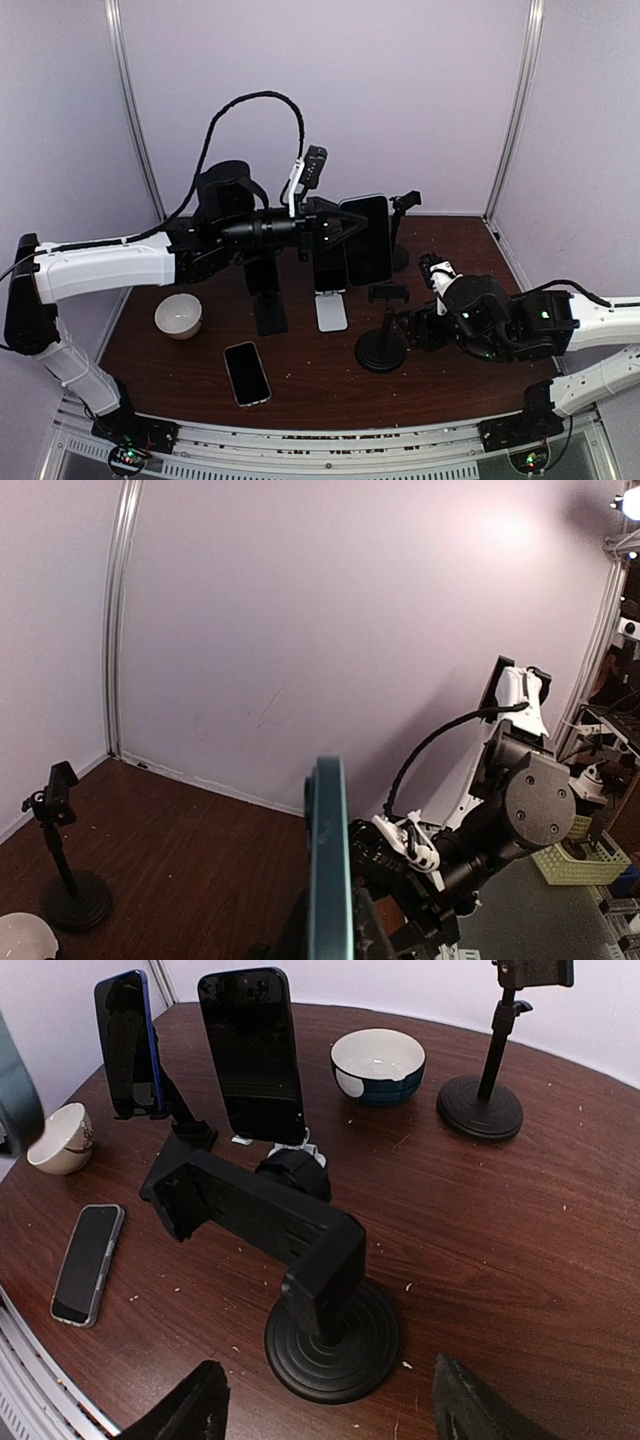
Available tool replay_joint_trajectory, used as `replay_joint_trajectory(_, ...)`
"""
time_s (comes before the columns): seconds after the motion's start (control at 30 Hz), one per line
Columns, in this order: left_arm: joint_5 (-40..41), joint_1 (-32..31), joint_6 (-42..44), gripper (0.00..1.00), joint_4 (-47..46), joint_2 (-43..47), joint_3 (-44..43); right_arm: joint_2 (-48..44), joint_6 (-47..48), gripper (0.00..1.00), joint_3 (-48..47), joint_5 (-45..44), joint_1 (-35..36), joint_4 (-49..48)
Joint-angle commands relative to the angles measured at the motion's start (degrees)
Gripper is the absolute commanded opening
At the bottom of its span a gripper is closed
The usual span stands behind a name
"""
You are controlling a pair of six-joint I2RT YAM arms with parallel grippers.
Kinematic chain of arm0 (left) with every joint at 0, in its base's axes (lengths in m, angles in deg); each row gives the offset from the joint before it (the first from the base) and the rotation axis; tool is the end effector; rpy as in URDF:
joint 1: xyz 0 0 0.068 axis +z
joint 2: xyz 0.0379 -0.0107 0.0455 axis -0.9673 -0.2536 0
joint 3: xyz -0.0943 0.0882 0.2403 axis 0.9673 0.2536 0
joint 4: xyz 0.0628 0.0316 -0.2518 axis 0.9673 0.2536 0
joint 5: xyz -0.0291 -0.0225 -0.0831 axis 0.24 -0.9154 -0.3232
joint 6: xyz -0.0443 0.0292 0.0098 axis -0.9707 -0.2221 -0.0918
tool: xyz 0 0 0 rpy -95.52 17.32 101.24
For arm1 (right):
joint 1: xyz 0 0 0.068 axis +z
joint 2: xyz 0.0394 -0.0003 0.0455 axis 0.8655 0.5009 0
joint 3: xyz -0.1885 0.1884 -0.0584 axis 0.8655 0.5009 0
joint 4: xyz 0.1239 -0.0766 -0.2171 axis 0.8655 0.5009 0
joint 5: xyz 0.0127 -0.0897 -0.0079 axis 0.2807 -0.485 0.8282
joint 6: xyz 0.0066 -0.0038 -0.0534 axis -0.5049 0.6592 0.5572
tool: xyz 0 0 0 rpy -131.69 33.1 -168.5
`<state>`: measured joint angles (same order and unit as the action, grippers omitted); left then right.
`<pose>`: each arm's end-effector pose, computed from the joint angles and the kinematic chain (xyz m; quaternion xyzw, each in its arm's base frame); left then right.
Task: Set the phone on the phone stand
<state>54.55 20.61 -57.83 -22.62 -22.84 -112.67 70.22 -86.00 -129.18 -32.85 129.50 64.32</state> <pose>0.1988 -0.3114 0.3685 0.3691 0.5802 -0.5734 0.4453 0.0889 0.1929 0.2668 -0.1823 0.8664 0.1933 0.4229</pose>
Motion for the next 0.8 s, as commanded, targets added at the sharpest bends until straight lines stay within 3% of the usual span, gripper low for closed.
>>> replay_joint_trajectory(0.0, -3.1, 0.0, 0.2, 0.0, -5.2, -2.1, 0.6, 0.6, -1.0, 0.65, 0.5, -2.3, -0.1, -2.9)
replay_joint_trajectory(0.77, -5.2, -0.7, -0.1, 0.0, -15.2, -9.7, -5.1, 3.5, 2.9, 0.29, -0.2, -3.0, -2.2, -7.2)
